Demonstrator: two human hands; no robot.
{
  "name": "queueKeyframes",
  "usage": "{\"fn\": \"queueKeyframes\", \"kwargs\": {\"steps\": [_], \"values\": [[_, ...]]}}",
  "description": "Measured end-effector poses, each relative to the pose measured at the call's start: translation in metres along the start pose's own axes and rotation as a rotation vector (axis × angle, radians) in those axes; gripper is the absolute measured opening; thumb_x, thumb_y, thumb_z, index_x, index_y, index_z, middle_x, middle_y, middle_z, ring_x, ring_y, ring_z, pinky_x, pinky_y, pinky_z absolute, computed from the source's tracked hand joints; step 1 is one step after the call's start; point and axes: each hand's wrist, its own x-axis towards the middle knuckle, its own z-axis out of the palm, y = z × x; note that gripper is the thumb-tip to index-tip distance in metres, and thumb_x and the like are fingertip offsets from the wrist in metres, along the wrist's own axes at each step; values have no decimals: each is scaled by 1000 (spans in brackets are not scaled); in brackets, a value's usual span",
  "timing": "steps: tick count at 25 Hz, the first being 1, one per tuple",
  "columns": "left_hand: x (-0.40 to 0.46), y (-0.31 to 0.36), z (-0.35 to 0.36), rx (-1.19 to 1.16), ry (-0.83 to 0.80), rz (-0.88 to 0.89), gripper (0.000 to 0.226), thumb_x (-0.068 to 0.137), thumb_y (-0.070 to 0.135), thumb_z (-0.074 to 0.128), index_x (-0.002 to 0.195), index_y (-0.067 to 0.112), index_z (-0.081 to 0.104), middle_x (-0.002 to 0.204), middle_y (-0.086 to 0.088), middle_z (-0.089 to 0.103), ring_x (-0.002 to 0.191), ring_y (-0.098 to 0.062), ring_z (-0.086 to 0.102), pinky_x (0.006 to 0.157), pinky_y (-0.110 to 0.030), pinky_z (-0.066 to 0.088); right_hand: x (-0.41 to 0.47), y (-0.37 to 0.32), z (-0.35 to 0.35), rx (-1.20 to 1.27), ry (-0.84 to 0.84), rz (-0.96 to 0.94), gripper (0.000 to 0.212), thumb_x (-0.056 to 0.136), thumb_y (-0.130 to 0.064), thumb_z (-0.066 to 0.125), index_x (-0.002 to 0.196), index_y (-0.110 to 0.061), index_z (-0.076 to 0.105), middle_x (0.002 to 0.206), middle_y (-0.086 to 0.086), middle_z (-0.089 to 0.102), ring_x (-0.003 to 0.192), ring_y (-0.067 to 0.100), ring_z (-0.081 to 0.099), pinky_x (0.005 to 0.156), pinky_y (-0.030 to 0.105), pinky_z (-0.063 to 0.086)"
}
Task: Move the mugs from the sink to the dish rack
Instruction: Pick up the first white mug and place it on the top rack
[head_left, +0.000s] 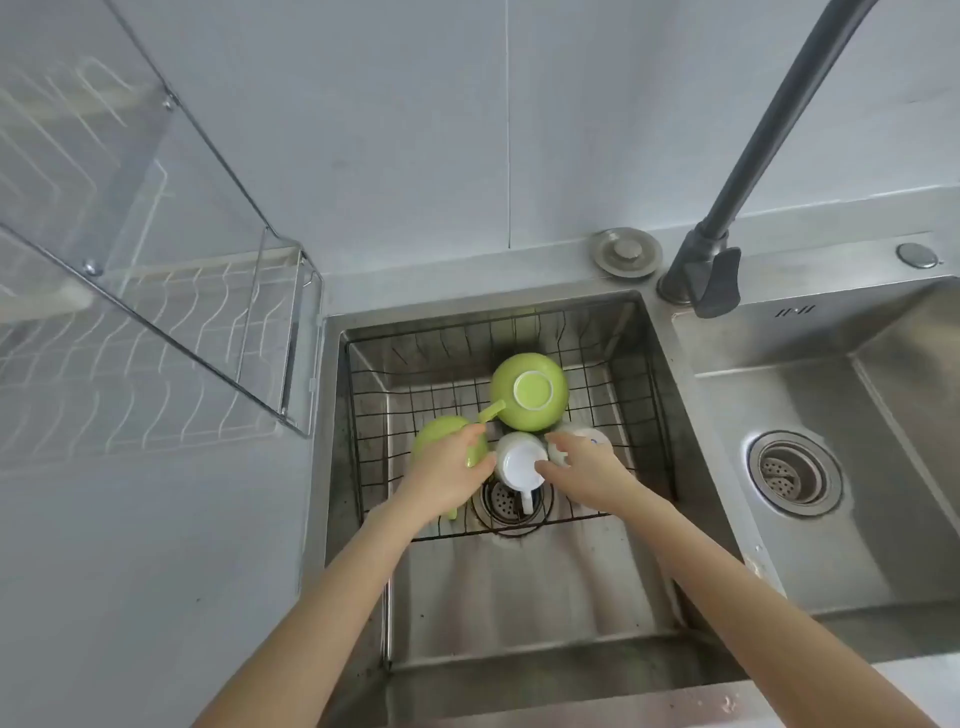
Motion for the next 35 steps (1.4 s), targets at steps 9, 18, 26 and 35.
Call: {"fn": "queueKeyframes", "kwargs": {"steps": [9,18,26,35], "values": [[28,-6,43,-267,-7,-205,50,92,19,46,137,4,32,144,-12,41,121,-22,47,90,-20,34,32,12,30,75,-24,73,60,92,-20,43,146,-14,17,131,15,52,120,33,51,92,36,42],[51,-15,62,-382,-31,-255,31,91,14,48,121,9,51,122,-8,61,100,-13,52,78,-15,35,50,18,45,146,6,116,60,94,-25,42,147,-16,15,151,10,30,136,30,35,107,41,31],[39,-16,61,-452,-63,-261,29,87,11,49,114,18,54,110,-3,63,102,-24,57,96,-34,46,32,16,44,354,108,93,52,94,-17,46,143,-13,30,144,8,44,132,24,41,104,26,31],[4,0,47,-506,13,-159,59,81,32,51,138,20,37,134,1,53,113,-23,59,104,-40,44,-4,3,22,417,159,91,50,92,-29,47,141,-24,37,117,7,61,93,15,50,80,23,37]]}}
